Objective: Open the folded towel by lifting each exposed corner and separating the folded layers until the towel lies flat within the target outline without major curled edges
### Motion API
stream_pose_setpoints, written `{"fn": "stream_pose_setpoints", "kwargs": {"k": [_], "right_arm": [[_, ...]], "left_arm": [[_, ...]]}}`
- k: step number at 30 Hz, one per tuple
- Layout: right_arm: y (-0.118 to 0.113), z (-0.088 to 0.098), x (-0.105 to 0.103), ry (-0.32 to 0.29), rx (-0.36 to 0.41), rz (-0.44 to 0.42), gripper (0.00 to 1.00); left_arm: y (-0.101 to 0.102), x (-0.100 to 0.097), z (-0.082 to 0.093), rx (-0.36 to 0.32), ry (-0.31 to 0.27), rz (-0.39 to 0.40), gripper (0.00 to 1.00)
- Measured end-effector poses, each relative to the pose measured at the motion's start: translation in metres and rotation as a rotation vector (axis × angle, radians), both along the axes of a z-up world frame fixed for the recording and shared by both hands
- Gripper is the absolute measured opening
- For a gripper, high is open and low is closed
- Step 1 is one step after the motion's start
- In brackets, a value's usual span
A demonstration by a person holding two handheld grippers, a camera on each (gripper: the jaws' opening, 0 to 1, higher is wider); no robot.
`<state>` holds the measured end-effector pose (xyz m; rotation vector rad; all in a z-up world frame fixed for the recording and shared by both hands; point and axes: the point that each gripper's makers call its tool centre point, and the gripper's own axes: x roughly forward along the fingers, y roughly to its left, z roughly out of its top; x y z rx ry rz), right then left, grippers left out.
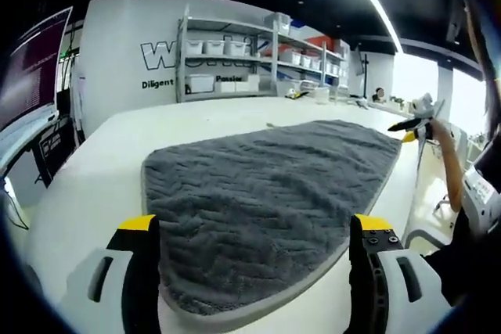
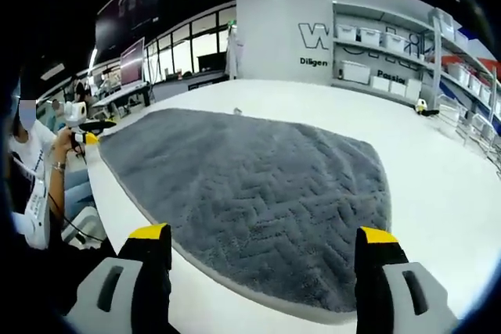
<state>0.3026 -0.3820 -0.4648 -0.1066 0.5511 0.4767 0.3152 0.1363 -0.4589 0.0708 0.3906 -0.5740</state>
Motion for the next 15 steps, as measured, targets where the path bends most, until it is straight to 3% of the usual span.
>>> {"fn": "stream_pose_setpoints", "kwargs": {"k": [15], "right_arm": [[0.0036, -0.0001, 0.0047, 0.001, 0.01, -0.006, 0.99]], "left_arm": [[0.0052, 0.0001, 0.0, 0.004, 0.002, 0.016, 0.99]]}}
